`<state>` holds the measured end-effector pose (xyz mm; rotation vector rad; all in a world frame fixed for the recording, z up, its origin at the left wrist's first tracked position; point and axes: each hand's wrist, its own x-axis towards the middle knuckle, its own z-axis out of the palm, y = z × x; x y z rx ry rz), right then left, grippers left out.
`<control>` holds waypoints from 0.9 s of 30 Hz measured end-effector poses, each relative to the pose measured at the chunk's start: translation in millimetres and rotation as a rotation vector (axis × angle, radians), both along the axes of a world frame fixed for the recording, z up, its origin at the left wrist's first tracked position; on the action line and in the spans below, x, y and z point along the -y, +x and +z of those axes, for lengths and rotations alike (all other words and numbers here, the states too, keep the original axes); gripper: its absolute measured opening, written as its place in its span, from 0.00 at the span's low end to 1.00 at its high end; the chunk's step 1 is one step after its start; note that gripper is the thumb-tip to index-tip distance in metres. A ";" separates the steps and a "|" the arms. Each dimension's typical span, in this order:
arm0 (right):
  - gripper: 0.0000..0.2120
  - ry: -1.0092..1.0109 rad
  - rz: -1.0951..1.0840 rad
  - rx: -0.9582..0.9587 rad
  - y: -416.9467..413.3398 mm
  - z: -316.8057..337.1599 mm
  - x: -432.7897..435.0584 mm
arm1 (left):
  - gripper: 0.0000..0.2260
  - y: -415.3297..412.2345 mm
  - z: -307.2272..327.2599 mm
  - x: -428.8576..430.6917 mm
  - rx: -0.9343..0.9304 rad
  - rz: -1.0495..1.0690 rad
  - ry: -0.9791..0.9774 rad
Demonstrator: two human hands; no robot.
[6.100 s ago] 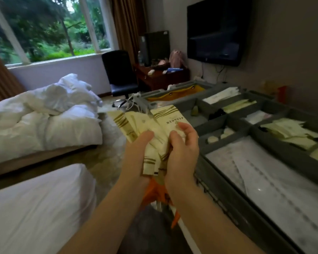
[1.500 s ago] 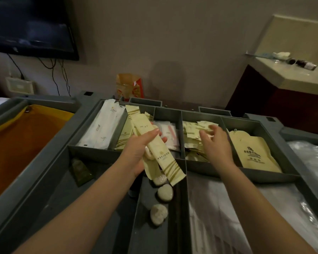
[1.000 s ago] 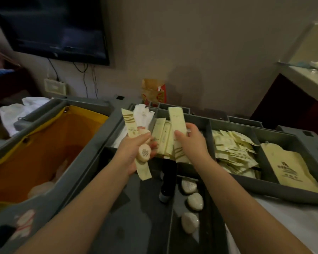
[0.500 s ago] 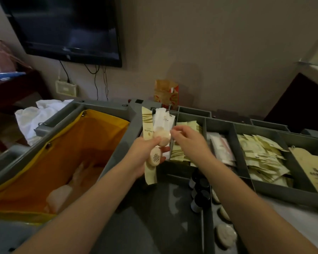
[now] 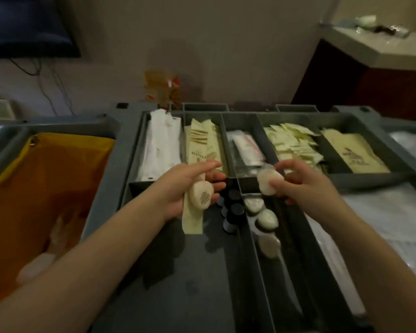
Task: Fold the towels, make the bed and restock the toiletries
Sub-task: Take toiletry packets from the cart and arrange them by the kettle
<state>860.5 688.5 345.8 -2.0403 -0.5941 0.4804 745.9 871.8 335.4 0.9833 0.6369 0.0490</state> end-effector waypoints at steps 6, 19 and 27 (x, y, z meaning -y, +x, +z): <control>0.08 -0.469 0.084 0.276 -21.9 -27.9 31.2 | 0.11 6.5 -6.5 26.6 0.021 -0.083 -0.310; 0.08 0.157 0.143 -0.125 -59.3 -4.4 3.9 | 0.05 14.9 2.5 45.4 0.099 0.137 -0.323; 0.21 0.363 -0.007 -0.238 -67.4 -17.4 -4.5 | 0.08 10.8 11.6 61.0 0.285 0.211 -0.098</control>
